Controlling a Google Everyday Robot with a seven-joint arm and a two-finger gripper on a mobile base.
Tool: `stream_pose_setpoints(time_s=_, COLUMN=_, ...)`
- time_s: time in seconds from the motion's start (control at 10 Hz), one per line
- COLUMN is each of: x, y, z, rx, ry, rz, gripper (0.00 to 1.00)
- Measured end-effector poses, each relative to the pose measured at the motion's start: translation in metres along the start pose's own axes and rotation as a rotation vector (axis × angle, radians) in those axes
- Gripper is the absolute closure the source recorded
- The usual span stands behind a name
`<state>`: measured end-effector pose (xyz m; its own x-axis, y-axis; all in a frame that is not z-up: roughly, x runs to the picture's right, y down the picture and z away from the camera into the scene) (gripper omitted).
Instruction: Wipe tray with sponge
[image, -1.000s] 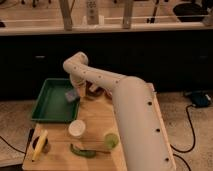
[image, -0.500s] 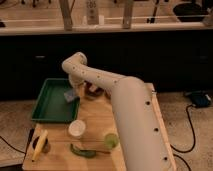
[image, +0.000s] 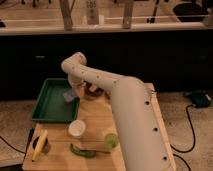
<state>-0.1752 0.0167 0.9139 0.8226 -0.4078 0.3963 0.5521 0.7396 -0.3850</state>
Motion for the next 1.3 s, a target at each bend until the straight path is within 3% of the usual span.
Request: stream_pose_setpoints(time_s=1.3, x=-0.015, y=0.0, z=0.004, rx=-0.005, ry=-0.001, rz=-0.033, gripper=0.98)
